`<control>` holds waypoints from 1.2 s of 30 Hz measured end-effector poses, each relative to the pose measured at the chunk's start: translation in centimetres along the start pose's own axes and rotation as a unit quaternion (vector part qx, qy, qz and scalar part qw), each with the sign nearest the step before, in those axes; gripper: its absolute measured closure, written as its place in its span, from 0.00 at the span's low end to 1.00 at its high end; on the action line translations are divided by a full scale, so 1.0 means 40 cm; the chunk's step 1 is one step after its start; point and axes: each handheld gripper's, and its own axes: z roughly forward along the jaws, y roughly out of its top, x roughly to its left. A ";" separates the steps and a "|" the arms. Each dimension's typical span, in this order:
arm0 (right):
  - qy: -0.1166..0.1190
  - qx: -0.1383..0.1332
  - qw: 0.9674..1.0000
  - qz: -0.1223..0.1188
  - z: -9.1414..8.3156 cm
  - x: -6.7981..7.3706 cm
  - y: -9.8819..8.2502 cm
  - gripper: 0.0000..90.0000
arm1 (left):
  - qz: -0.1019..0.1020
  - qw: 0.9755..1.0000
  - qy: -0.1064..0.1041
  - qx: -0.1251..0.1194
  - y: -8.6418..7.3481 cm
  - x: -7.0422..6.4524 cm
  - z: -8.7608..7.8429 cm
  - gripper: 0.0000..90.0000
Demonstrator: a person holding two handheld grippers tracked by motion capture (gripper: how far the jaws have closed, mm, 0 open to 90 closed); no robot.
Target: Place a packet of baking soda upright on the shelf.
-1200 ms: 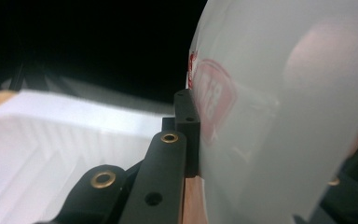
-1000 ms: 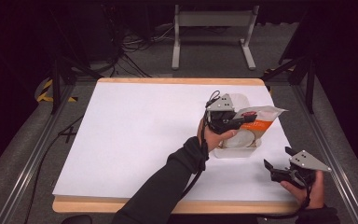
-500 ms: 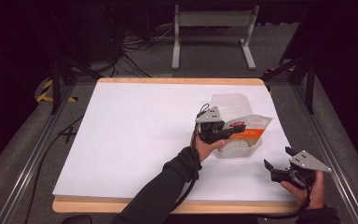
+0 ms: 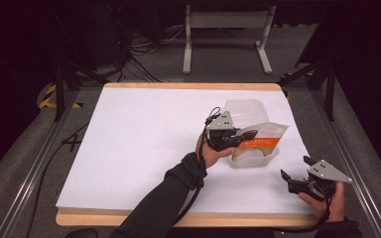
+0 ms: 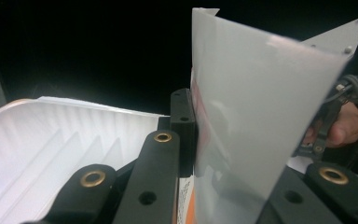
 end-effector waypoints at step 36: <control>0.008 0.003 1.000 -0.007 -0.002 0.008 0.002 0.12 | 0.074 0.986 0.125 0.082 0.015 -0.022 -0.188 0.25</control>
